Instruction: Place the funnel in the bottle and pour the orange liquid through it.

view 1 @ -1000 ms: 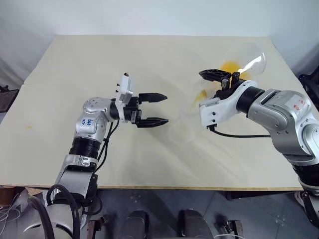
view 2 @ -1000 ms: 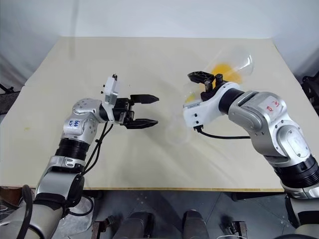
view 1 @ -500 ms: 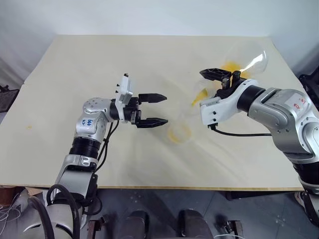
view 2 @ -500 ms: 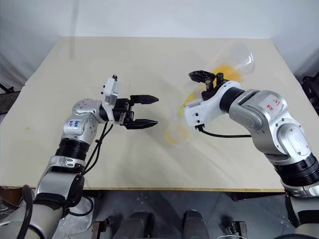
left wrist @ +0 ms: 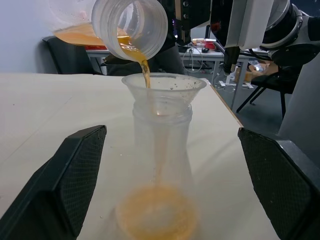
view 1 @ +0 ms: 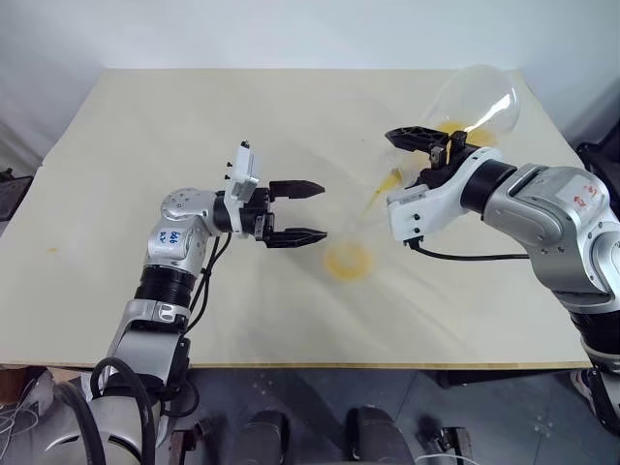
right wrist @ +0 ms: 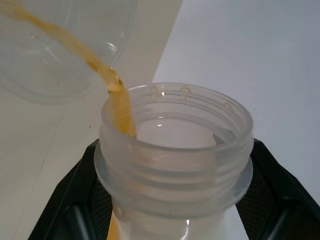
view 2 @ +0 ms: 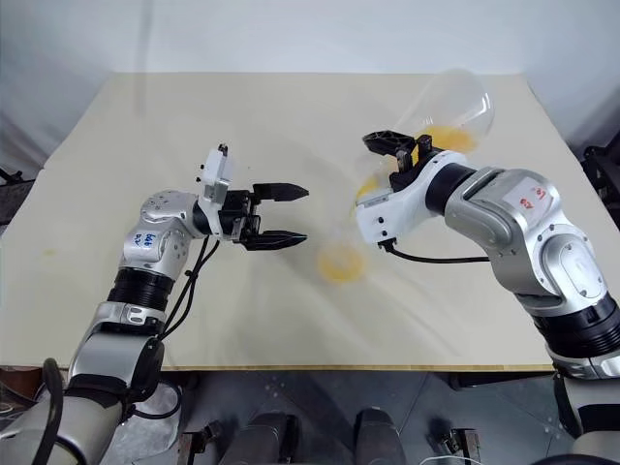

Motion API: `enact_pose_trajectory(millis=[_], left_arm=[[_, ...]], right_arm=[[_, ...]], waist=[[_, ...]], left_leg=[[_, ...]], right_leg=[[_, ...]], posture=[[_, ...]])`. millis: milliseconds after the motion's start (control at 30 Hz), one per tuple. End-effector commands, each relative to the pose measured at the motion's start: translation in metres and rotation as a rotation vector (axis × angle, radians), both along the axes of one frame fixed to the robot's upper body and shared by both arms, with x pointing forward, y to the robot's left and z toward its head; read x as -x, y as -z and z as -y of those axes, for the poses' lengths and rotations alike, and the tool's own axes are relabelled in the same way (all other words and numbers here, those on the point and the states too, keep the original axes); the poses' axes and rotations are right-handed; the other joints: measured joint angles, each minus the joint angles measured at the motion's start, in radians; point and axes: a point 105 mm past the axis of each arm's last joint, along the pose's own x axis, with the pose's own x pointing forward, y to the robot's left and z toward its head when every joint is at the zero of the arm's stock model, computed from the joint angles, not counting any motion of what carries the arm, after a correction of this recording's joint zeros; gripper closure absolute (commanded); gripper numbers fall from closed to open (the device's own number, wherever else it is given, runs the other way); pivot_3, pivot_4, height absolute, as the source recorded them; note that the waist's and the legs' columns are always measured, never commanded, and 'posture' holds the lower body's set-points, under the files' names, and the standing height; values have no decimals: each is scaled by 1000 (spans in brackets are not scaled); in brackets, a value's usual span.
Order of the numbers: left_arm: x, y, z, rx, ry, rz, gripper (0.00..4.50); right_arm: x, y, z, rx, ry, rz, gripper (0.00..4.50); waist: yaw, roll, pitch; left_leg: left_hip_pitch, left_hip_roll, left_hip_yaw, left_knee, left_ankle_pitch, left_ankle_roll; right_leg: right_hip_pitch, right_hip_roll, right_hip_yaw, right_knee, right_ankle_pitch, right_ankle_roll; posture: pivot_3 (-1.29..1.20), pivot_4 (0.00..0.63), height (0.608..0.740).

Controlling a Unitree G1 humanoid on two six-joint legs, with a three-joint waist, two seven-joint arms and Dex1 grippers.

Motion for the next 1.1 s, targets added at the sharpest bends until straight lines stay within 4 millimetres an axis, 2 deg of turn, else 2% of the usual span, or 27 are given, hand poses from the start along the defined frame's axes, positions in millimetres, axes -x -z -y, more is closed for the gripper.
enact_pose_trajectory(millis=[33, 733, 1100], left_arm=[[0, -12, 0, 3, 1, 48, 0], [0, -11, -1, 0, -6, 43, 0], [3, -4, 1, -3, -7, 31, 0]], right_arm=[[6, -21, 1, -8, -6, 91, 1778], [4, -18, -3, 19, -25, 99, 1778], [3, -17, -4, 19, -28, 105, 1778]], waist=[[-3, 0, 0], [-4, 0, 0], [-4, 0, 0]], left_leg=[[0, 0, 0, 0, 0, 0], [0, 0, 0, 0, 0, 0], [0, 0, 0, 0, 0, 0]], right_leg=[[0, 0, 0, 0, 0, 0], [-2, 0, 0, 2, 0, 0], [-2, 0, 0, 2, 0, 0]], posture=[[0, 150, 740], [0, 150, 740], [0, 150, 740]])
